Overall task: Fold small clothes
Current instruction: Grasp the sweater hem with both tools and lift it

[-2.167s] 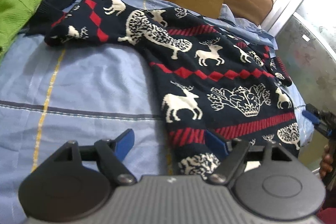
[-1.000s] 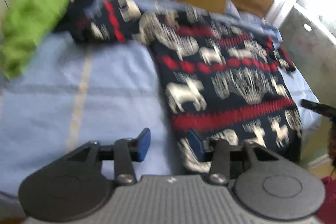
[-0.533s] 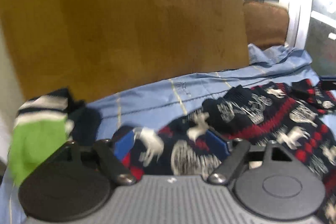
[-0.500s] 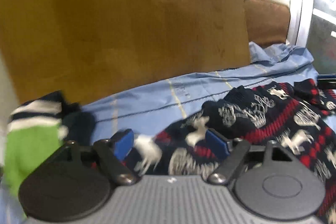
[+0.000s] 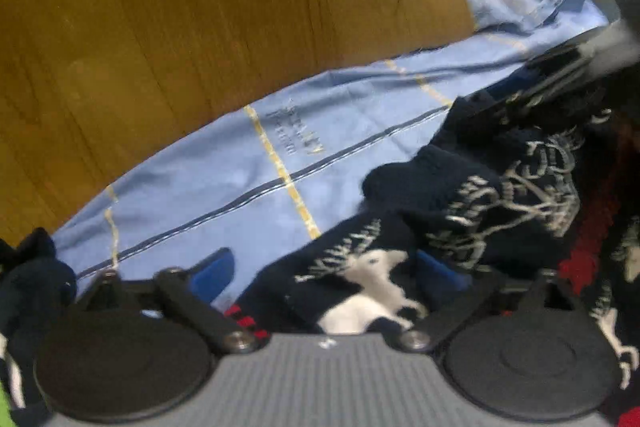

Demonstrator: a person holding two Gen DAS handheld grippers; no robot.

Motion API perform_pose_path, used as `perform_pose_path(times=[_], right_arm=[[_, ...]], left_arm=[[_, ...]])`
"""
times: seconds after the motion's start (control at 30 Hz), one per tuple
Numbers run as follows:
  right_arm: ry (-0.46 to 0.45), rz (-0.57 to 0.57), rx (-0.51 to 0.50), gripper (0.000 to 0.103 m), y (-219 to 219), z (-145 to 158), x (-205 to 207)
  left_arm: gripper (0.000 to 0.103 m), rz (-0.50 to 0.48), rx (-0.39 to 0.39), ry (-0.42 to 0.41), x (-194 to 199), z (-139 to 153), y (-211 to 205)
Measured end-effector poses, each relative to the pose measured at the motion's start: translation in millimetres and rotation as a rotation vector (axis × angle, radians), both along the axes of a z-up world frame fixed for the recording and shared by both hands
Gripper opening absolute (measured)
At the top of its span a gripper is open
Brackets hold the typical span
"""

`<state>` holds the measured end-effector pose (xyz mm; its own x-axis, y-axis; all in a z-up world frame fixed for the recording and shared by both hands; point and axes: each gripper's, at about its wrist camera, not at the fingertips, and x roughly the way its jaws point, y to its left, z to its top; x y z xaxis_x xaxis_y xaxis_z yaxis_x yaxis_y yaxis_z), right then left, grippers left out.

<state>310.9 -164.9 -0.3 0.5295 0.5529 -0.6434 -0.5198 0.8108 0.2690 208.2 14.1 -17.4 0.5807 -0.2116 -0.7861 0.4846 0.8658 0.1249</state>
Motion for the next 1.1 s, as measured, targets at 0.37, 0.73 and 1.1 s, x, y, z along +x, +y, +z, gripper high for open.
perform_pose_path(times=[0.37,0.73,1.1], right_arm=[[-0.32,-0.153,0.084,0.015,-24,87,-27],[-0.09,-0.248,0.011,0.027,-11,9,43],[-0.257,-0.549,0.022,0.062,-204,61,-80]], left_arm=[[0.007,0.095,0.115,-0.285,-9,56,-41],[0.007,0.339,0.285,-0.202,46,3,-41],[0.023,0.231,0.062,-0.209,-3,47,-74]])
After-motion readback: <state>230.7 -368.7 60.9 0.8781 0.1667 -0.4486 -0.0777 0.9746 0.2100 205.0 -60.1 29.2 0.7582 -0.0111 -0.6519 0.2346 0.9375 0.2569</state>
